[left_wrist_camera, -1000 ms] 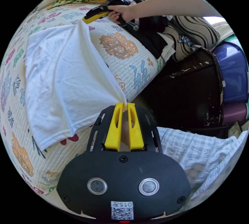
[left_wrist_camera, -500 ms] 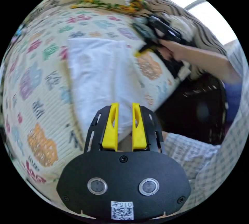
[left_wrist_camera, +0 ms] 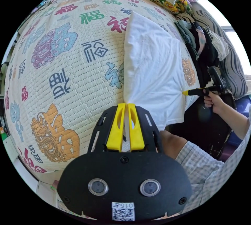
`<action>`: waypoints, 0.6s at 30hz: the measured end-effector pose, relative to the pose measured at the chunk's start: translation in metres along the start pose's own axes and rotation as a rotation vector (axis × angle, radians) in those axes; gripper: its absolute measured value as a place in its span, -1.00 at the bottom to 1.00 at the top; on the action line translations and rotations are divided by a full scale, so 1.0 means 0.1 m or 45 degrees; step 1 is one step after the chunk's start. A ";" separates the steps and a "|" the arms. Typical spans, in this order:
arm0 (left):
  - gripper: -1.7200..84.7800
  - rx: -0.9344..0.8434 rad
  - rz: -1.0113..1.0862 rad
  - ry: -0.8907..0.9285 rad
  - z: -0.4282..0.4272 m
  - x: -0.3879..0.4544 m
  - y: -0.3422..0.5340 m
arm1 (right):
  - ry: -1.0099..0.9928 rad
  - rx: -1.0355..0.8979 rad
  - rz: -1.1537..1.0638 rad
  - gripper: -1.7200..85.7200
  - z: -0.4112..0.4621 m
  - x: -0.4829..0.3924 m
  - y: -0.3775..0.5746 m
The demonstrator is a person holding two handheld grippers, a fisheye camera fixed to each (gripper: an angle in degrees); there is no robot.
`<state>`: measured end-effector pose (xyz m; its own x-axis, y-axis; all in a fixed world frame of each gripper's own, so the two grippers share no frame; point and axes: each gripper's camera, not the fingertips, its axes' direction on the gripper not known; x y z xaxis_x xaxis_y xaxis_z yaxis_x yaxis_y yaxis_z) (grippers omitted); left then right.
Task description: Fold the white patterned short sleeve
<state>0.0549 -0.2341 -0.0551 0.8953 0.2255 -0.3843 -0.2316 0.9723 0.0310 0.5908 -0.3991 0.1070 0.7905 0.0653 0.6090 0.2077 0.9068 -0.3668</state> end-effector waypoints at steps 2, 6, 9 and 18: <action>-0.85 -0.024 -0.003 0.037 0.00 -0.03 -0.08 | 0.054 0.000 0.040 -0.93 -0.01 0.04 0.10; -0.77 -0.041 -0.042 0.074 -0.06 -0.10 -0.13 | -0.015 -0.079 0.043 -0.82 0.08 0.09 0.28; -0.77 -0.100 -0.040 0.090 0.02 -0.14 -0.17 | -0.012 -0.166 0.040 -0.81 0.27 0.08 0.34; -0.90 -0.195 0.062 0.051 0.13 -0.26 -0.53 | 0.062 -0.183 0.128 -0.98 0.34 0.32 0.51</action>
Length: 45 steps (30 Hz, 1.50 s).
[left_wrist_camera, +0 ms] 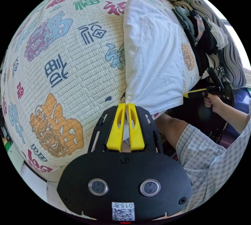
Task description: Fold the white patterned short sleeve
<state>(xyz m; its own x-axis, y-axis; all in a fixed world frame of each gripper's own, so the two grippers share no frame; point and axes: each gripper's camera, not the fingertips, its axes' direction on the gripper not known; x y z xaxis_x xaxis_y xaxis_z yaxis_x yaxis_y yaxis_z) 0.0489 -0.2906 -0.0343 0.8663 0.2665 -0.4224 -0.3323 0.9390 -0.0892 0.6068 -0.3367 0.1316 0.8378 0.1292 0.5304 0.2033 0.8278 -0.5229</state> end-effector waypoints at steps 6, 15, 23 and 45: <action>-0.77 -0.016 0.016 0.054 -0.33 -0.39 -0.28 | 0.068 0.074 0.011 -0.88 -0.46 0.19 0.03; -0.71 0.381 0.228 0.148 -0.98 -0.56 -2.06 | -0.063 0.541 -0.159 -0.77 -1.44 -0.10 -1.03; -0.90 0.206 0.178 0.403 -0.60 -1.01 -2.85 | -0.137 0.497 -0.112 -0.96 -1.42 0.04 -1.30; -0.75 0.098 0.173 0.576 -0.41 -1.71 -3.04 | -0.352 0.257 -0.256 -0.78 -1.37 0.01 -1.76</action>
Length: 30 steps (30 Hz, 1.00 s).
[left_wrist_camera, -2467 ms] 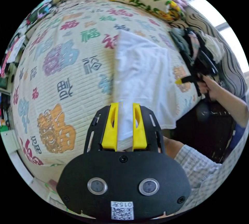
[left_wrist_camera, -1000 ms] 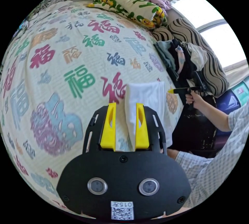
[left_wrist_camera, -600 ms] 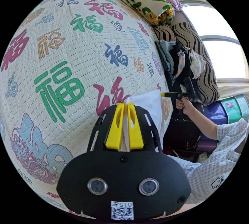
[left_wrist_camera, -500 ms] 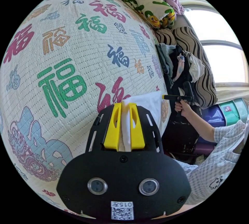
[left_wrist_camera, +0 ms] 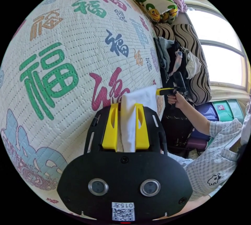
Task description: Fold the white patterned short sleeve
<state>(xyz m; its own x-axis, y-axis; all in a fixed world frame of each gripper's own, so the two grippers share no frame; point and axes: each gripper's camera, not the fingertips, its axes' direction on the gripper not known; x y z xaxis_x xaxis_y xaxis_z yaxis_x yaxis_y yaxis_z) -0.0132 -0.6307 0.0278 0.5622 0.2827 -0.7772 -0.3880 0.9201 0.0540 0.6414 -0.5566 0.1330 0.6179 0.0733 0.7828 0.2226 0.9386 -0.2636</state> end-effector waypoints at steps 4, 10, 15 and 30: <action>-0.78 -0.011 0.010 0.119 -0.05 -0.16 0.05 | -0.162 -0.041 -0.017 -0.84 0.05 0.05 -0.12; -0.78 -0.042 0.015 0.196 -0.14 -0.37 0.17 | -0.308 -0.072 -0.046 -0.86 0.22 0.01 -0.27; -0.90 -0.022 0.070 0.210 -0.33 -0.43 0.35 | -0.321 -0.050 -0.082 -0.92 0.16 -0.14 -0.27; -0.95 0.119 0.216 0.057 -1.37 -0.42 1.16 | -0.228 0.081 -0.265 -0.95 -0.01 -1.22 -0.49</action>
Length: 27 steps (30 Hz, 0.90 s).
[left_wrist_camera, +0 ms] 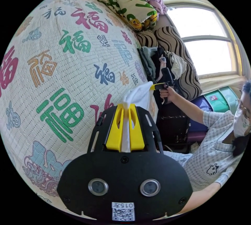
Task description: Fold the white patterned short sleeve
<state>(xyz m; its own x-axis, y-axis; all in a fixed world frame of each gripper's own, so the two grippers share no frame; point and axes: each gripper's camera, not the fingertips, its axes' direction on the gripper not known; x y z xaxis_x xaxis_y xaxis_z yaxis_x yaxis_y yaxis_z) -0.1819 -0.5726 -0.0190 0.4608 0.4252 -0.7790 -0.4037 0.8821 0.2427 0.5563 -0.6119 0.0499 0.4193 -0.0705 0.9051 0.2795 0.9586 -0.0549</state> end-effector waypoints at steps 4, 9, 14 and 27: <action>-0.95 0.085 0.010 0.040 -0.33 0.04 0.48 | -0.068 0.026 -0.029 -0.95 0.10 -0.28 0.06; -0.96 0.229 0.105 0.076 -0.87 0.34 1.19 | -0.037 0.023 -0.229 -0.95 0.21 -1.07 0.19; -0.96 0.484 0.246 0.105 -1.77 0.92 2.51 | -0.056 -0.013 -0.457 -0.95 0.54 -2.31 0.51; -0.97 0.985 0.226 -0.184 -3.90 1.75 6.31 | -0.067 -0.314 -0.886 -0.95 2.76 -4.91 0.82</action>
<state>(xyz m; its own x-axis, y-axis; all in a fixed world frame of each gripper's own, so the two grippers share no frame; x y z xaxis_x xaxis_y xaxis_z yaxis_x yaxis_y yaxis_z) -0.6639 -0.0202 -0.2277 0.5602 0.5472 -0.6219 0.1573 0.6668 0.7284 0.1348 -0.4223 -0.2824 0.0342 -0.6198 0.7840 0.6544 0.6068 0.4511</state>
